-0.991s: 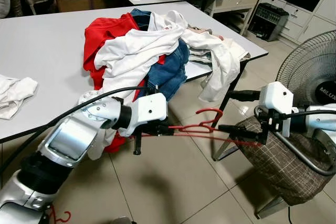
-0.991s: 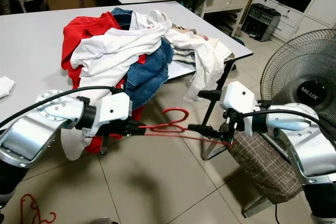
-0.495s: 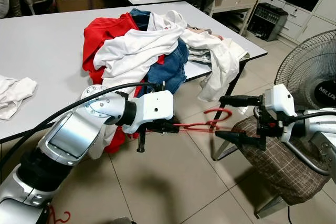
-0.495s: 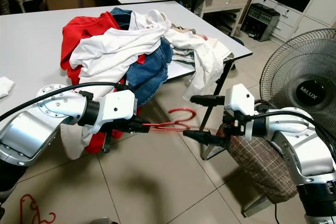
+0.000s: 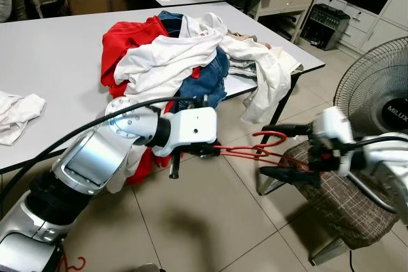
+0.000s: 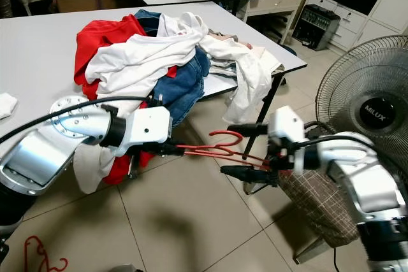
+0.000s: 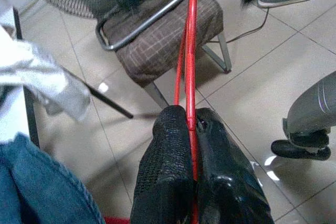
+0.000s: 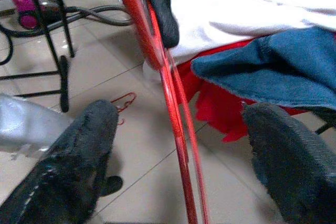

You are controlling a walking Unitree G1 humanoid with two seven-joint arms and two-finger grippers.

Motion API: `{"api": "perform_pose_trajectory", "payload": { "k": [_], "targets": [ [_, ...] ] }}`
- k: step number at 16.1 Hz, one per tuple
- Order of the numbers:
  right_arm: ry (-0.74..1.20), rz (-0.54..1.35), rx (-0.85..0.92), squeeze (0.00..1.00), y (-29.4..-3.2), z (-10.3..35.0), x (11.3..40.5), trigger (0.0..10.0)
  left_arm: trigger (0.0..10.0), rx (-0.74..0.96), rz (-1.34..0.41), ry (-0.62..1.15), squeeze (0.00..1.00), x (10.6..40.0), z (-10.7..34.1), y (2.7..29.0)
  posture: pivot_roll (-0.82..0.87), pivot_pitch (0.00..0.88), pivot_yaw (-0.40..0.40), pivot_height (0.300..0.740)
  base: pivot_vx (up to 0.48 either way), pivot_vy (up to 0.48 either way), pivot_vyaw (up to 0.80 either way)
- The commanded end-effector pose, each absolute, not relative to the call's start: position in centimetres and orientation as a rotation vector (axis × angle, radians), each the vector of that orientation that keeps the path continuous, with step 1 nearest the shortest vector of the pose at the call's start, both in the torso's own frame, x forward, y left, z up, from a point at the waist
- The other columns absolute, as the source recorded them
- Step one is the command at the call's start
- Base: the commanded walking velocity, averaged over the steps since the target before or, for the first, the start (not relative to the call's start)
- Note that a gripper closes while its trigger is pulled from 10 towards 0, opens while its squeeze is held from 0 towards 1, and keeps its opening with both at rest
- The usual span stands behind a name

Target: Hang hanger

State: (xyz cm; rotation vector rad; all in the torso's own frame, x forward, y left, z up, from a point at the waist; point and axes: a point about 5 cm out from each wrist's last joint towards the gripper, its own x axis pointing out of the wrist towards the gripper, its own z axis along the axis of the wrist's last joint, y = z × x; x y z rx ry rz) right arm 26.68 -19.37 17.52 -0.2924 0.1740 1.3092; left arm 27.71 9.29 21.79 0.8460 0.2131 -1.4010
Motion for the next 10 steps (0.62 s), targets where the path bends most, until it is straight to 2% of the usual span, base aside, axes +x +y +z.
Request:
{"api": "perform_pose_trajectory", "payload": {
  "k": [1,10],
  "targets": [
    [0.172,1.319,-0.309,0.0,-19.22,18.0,26.96,0.0,0.0,0.879,-1.437,0.178,0.0,27.25,22.48,8.61,-0.01,0.0,-0.096,0.74,0.0,0.0,0.0],
    [0.221,1.404,-0.31,0.0,-19.26,18.01,26.34,0.0,0.0,0.92,-1.451,0.188,0.0,27.29,22.63,8.63,-0.01,0.0,-0.1,0.74,0.0,0.0,0.0]
  ]
}}
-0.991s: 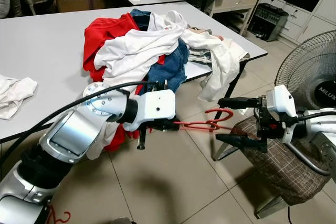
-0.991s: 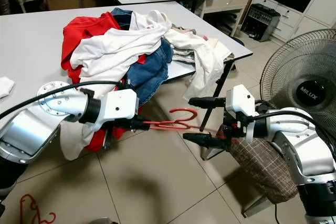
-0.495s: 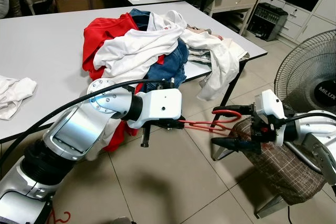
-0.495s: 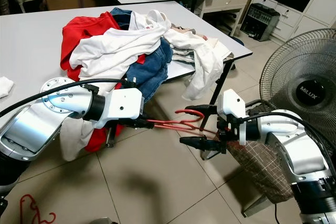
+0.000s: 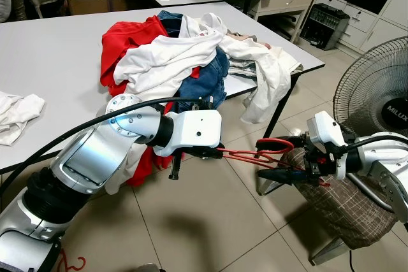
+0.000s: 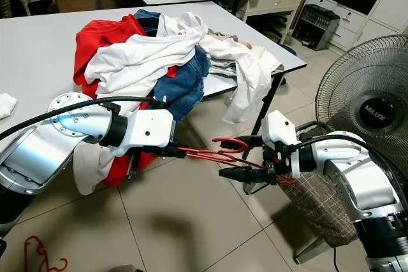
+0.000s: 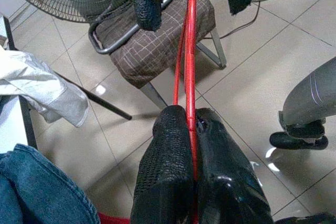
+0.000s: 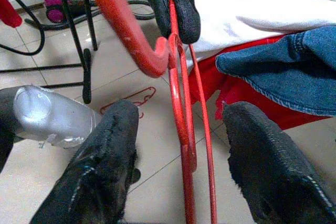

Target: Hang hanger

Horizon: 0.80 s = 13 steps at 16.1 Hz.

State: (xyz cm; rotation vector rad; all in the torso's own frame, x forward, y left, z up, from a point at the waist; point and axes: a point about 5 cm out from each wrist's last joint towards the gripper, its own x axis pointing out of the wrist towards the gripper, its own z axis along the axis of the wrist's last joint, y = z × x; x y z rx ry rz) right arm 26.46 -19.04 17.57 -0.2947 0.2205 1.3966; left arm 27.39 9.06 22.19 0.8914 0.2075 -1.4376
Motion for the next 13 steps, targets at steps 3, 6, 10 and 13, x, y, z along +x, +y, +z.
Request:
{"api": "perform_pose_trajectory", "payload": {
  "k": [3,6,10,13],
  "targets": [
    [0.232,1.406,-0.331,0.0,-19.28,17.89,26.37,0.0,0.0,0.929,-1.453,0.186,0.0,27.37,22.74,8.63,-0.01,0.0,-0.1,0.74,0.0,0.0,0.0],
    [0.244,1.402,-0.354,0.0,-19.19,17.59,26.54,0.0,0.0,0.929,-1.473,0.186,0.0,27.11,22.96,8.58,-0.01,0.0,-0.104,0.74,0.0,0.0,0.0],
    [0.253,1.394,-0.366,0.0,-19.21,17.51,26.73,0.0,0.0,0.923,-1.484,0.183,0.0,26.92,23.09,8.51,-0.01,0.0,-0.109,0.74,0.0,0.0,0.0],
    [0.239,1.401,-0.365,0.0,-19.05,17.67,26.74,0.0,0.0,0.927,-1.486,0.189,0.0,26.91,22.96,8.53,-0.01,0.0,-0.11,0.74,0.0,0.0,0.0]
  ]
}}
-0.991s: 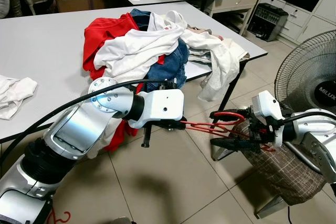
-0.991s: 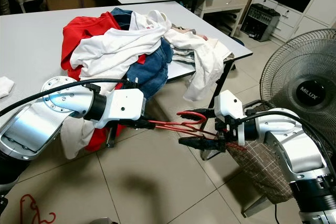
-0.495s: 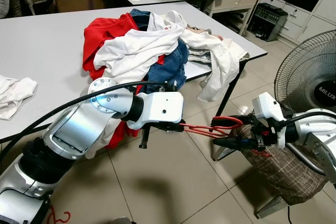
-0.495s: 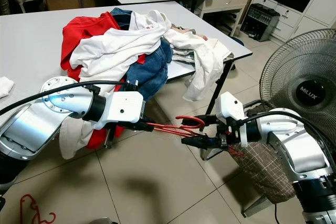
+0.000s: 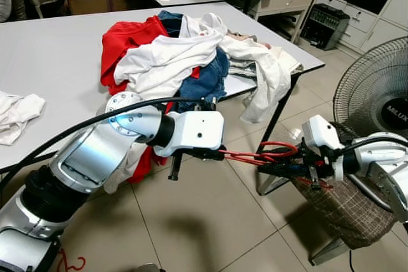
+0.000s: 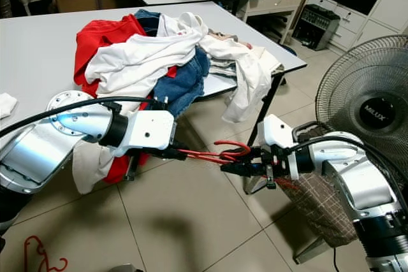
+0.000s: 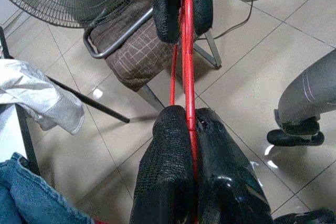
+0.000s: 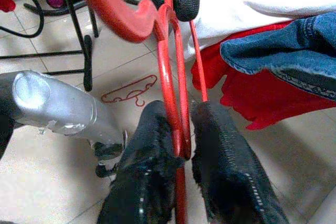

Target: Hang hanger

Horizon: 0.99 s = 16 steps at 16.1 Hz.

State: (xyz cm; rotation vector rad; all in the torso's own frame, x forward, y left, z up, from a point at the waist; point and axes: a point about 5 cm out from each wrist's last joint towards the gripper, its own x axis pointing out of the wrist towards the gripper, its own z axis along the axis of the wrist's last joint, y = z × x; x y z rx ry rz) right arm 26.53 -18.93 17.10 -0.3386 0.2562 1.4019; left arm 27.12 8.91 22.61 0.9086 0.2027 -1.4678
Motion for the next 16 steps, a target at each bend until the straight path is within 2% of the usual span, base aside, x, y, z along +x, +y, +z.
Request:
{"api": "perform_pose_trajectory", "payload": {
  "k": [1,9,10,11,12,13,16],
  "targets": [
    [0.233,1.41,-0.362,0.0,-18.9,17.7,26.6,0.0,0.0,0.93,-1.485,0.194,0.0,26.9,22.8,8.5,-0.01,0.0,-0.109,0.74,0.0,0.0,0.0],
    [0.219,1.451,-0.357,0.0,-18.8,17.6,25.9,0.0,0.0,0.91,-1.47,0.194,0.0,27.7,22.8,9.1,0.0,0.0,-0.107,0.74,0.0,0.0,0.0],
    [0.216,1.451,-0.355,0.0,-18.8,17.7,25.8,0.0,10.0,0.901,-1.441,0.162,0.0,28.2,23.1,9.2,0.0,0.0,-0.105,0.74,0.0,0.0,0.0],
    [0.214,1.451,-0.351,0.0,-18.8,17.7,25.8,0.0,10.0,0.89,-1.42,0.151,0.0,28.6,23.3,9.2,0.0,0.0,-0.104,0.74,0.0,0.0,0.0],
    [0.208,1.45,-0.339,0.0,-18.9,17.9,25.7,0.0,10.0,0.786,-1.441,0.132,0.15,29.0,23.8,9.4,0.0,0.0,-0.104,0.74,0.0,0.0,0.0],
    [0.207,1.449,-0.338,0.0,-18.9,17.9,25.7,0.0,10.0,0.727,-1.466,0.128,1.0,29.1,24.2,9.5,0.0,0.0,-0.1,0.74,0.0,0.0,0.0],
    [0.205,1.445,-0.334,0.0,-19.0,17.9,25.7,0.0,10.0,0.675,-1.512,0.092,1.0,29.0,25.0,9.8,0.0,0.0,-0.098,0.74,0.0,0.0,0.0]
  ]
}}
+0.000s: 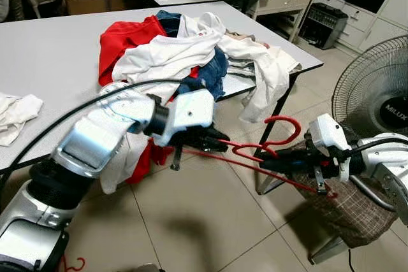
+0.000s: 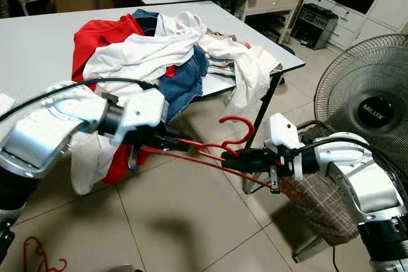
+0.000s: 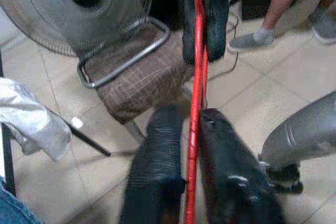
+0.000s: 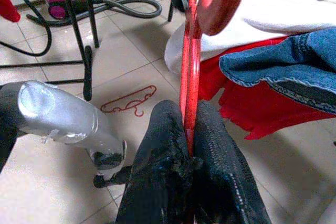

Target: Hang hanger

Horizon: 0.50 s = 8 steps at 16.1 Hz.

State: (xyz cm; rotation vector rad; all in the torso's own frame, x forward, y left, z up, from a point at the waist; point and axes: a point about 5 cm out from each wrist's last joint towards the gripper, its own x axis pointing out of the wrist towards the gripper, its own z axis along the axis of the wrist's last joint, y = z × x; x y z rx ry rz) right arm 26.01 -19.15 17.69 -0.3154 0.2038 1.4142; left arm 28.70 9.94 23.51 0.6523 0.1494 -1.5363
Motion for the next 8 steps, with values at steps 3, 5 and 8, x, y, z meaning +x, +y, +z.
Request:
{"api": "perform_pose_trajectory", "payload": {
  "k": [3,5,8],
  "targets": [
    [0.202,1.427,-0.328,0.0,-19.1,17.8,25.7,0.0,10.0,0.655,-1.577,0.045,0.0,28.5,25.7,10.4,0.01,0.0,-0.098,0.74,0.0,0.0,0.0],
    [0.204,1.388,-0.294,0.0,-19.6,17.4,25.4,0.0,10.0,0.621,-1.6,0.004,0.0,28.2,26.4,10.9,0.02,0.0,-0.094,0.74,0.0,0.0,0.0],
    [0.218,1.37,-0.272,0.0,-19.6,16.8,24.9,0.0,10.0,0.596,-1.595,0.007,0.0,28.4,26.7,11.5,0.03,0.0,-0.085,0.74,0.0,0.0,0.0]
  ]
}}
